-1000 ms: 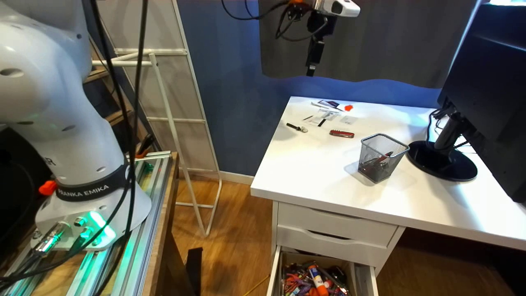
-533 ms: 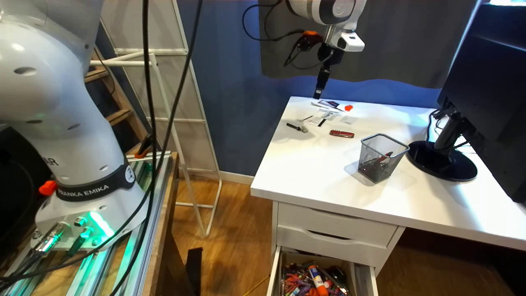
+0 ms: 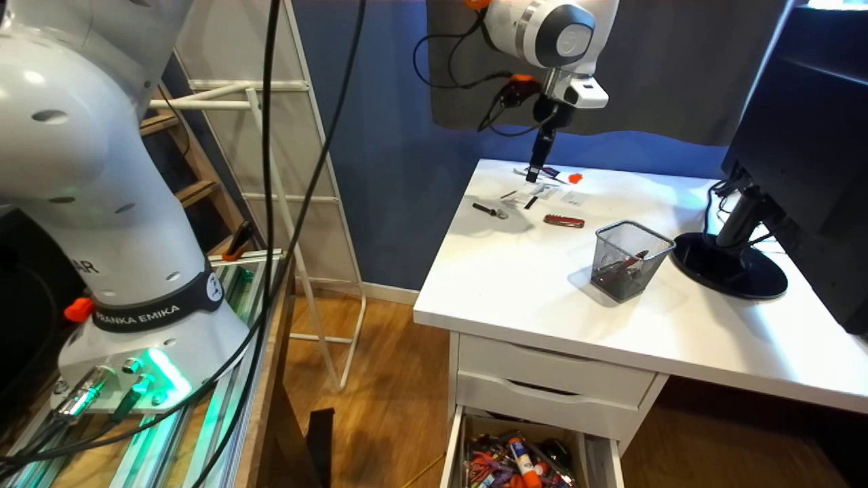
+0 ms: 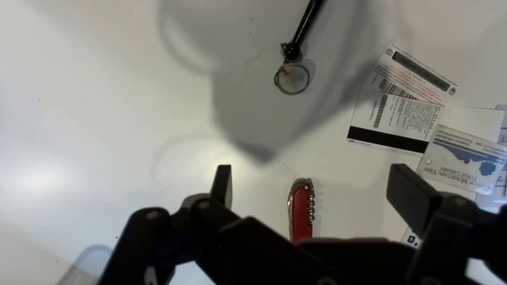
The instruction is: Pick up the red object on the table and put it in the gray basket
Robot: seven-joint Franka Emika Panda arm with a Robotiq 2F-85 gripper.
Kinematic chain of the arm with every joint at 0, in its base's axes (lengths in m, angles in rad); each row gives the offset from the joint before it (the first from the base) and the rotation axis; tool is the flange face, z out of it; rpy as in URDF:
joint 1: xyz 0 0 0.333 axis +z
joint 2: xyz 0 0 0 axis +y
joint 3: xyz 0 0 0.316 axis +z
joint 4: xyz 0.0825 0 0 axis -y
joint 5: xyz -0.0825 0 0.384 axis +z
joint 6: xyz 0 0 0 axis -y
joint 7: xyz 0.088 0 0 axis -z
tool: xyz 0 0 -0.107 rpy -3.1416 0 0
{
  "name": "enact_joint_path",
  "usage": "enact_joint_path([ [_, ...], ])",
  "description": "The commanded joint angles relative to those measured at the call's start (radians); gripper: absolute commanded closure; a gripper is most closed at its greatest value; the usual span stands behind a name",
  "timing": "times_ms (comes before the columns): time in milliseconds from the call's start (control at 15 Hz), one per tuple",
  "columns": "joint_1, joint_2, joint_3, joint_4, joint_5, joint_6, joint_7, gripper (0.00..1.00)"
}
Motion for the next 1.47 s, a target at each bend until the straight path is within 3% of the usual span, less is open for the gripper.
enact_joint_path([
  [0,0.010,0.001,-0.011,0.006,0.008,-0.003,-0.003,0.00],
  [867,-0.001,0.312,-0.055,0.336,0.008,0.023,-0.041,0.00],
  [933,0.000,0.330,-0.059,0.357,0.007,0.030,-0.039,0.06],
  [1000,-0.002,0.346,-0.060,0.381,0.009,0.029,-0.038,0.21],
  [1133,0.000,0.380,-0.067,0.427,0.005,0.021,-0.034,0.41],
  [1333,0.003,0.419,-0.076,0.480,-0.001,0.007,-0.032,0.62],
  [1400,0.002,0.430,-0.077,0.494,-0.001,0.001,-0.033,0.63],
])
